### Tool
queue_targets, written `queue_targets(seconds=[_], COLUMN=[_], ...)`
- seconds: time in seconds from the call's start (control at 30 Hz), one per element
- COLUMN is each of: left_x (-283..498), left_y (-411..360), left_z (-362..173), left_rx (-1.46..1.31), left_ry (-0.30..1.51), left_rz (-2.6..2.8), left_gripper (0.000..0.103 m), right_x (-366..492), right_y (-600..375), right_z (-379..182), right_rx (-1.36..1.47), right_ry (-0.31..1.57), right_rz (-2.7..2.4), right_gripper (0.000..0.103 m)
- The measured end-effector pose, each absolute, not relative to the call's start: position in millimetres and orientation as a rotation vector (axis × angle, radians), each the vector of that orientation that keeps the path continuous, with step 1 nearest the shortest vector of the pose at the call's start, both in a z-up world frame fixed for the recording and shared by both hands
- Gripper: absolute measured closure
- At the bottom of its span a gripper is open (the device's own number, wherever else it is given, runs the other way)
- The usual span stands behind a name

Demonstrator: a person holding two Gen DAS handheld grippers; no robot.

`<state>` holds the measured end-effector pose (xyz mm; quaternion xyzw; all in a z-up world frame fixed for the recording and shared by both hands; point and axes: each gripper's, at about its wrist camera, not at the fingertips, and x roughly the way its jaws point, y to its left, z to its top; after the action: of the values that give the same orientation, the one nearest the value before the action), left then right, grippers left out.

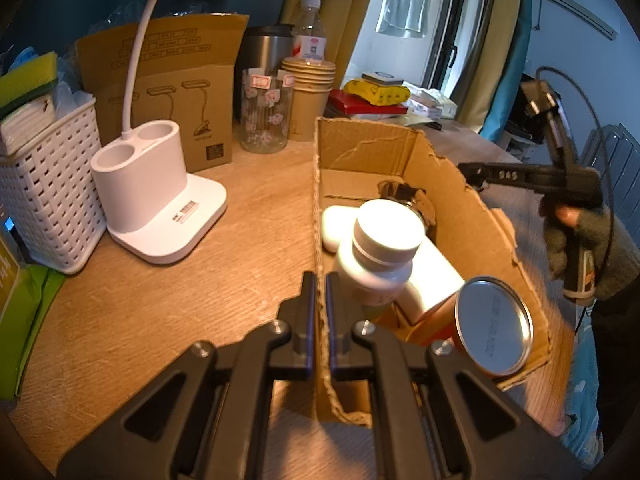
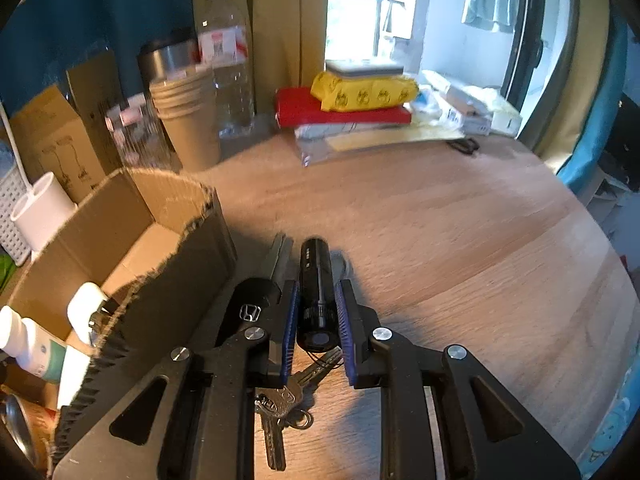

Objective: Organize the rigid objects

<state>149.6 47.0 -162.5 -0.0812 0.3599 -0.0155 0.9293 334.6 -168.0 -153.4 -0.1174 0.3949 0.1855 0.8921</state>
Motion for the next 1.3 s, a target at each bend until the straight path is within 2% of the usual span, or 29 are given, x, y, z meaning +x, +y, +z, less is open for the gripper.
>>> queue_targets(seconds=[0.8,1.3], left_x=[149,150], left_y=[47,47], left_z=[-162,-162], left_rx=[-0.166,-0.167], left_ry=[0.736,0.736], left_rz=[-0.031,-0.031], left_gripper=[0.099,0.099], right_x=[276,264], right_y=[-130,-100], right_z=[-68,-43], right_rx=[-0.287,-0.316], right_ry=[0.639,0.576], right_rz=[0.497,0.568], right_gripper=[0.083,0.083])
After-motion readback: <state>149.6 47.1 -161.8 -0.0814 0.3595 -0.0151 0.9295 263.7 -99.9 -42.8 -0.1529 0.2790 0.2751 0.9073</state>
